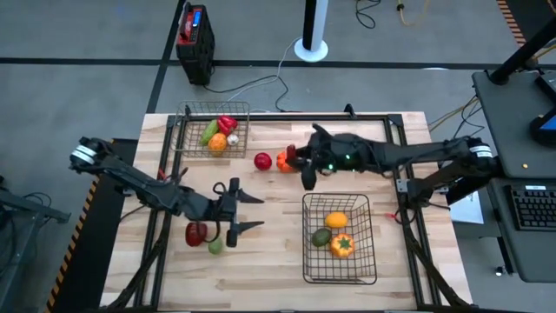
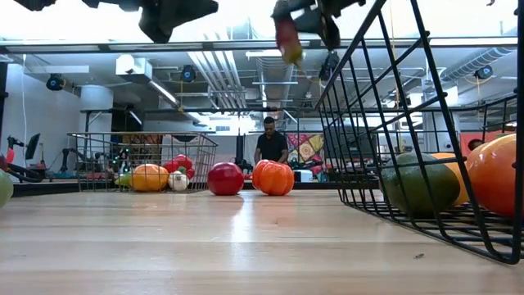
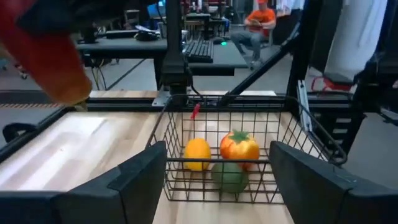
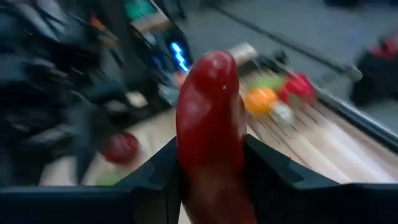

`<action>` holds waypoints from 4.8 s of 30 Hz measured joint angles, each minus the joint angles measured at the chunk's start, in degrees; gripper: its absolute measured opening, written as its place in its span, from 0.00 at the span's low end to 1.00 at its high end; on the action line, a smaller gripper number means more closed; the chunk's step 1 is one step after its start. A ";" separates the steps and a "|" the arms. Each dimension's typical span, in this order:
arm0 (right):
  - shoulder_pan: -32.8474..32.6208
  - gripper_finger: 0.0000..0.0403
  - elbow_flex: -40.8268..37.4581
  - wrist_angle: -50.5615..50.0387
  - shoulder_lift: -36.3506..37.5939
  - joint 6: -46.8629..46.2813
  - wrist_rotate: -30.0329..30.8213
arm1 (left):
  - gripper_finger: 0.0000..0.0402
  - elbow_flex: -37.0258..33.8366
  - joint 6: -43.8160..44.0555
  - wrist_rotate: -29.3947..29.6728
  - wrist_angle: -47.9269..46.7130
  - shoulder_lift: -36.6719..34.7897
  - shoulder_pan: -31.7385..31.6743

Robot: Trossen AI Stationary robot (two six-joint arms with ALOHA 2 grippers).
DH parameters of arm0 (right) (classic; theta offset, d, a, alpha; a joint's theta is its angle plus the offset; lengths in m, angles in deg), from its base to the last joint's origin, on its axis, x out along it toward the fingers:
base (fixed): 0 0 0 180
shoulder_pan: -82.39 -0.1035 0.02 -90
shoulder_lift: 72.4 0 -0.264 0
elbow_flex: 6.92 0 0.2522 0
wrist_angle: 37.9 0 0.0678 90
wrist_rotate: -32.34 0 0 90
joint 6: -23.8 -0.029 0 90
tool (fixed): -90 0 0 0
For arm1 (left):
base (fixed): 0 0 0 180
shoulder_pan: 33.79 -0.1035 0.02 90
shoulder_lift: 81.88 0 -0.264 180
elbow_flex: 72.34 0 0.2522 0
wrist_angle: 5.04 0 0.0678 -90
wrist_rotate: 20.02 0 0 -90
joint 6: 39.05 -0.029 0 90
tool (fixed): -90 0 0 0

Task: Sort produce into baskets
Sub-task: Put the red chili pepper into the gold wire basket

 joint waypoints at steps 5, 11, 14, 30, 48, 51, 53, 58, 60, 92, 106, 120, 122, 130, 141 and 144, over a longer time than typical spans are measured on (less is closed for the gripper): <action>-2.43 0.33 -8.13 18.99 -0.36 5.13 0.12 | 0.66 1.36 -1.73 5.31 0.82 2.27 -0.07; -2.99 0.34 -16.98 35.85 -1.83 7.84 -0.40 | 0.68 4.32 -9.34 8.68 0.30 1.41 -1.08; -2.97 0.34 -19.03 40.73 -2.55 7.58 -2.45 | 0.68 7.85 -13.10 7.92 -3.14 -0.67 -1.59; -8.96 0.34 -18.33 45.43 -3.36 10.63 -2.68 | 0.68 12.33 -9.47 7.12 -10.68 3.00 -3.82; -8.78 0.34 -18.29 45.36 -3.27 11.96 -0.82 | 0.68 11.47 -12.32 2.16 4.45 10.38 -9.69; -8.79 0.34 -18.29 45.30 -3.27 12.00 -0.80 | 0.68 11.47 -12.32 1.86 4.49 10.68 -10.15; -8.76 0.34 -18.29 45.24 -3.27 11.96 -0.77 | 0.68 11.47 -12.32 1.51 4.81 11.06 -10.52; -8.79 0.34 -18.35 45.06 -3.27 11.96 0.94 | 0.68 11.47 -12.32 2.10 5.38 11.56 -10.77; -8.80 0.34 -18.35 44.73 -3.27 11.93 1.16 | 0.68 11.47 -12.32 2.09 5.36 11.54 -10.77; -8.81 0.34 -18.33 44.43 -3.35 12.55 1.34 | 0.68 11.61 -12.52 -0.19 2.09 9.87 -11.55; -8.85 0.34 -18.38 44.26 -3.34 12.87 1.29 | 0.67 11.61 -12.90 -1.57 10.16 14.48 -12.18; -8.94 0.36 -18.14 44.29 -3.34 13.24 0.92 | 0.33 11.61 -12.95 -1.49 10.48 14.71 -12.27; -8.94 0.39 -18.07 44.73 -3.34 13.03 1.11 | 0.32 11.63 -12.97 -1.91 10.20 14.74 -12.30; -8.81 0.55 -17.94 44.58 -3.34 10.88 1.60 | 0.33 11.63 -13.13 -2.10 9.91 14.86 -12.21; -8.72 0.67 -17.79 41.56 -0.52 9.29 1.93 | 0.33 11.63 -12.32 2.36 2.06 9.44 -12.16; -8.74 0.68 -17.79 39.77 0.91 8.71 3.15 | 0.33 11.61 -11.05 8.76 -3.29 6.46 -12.14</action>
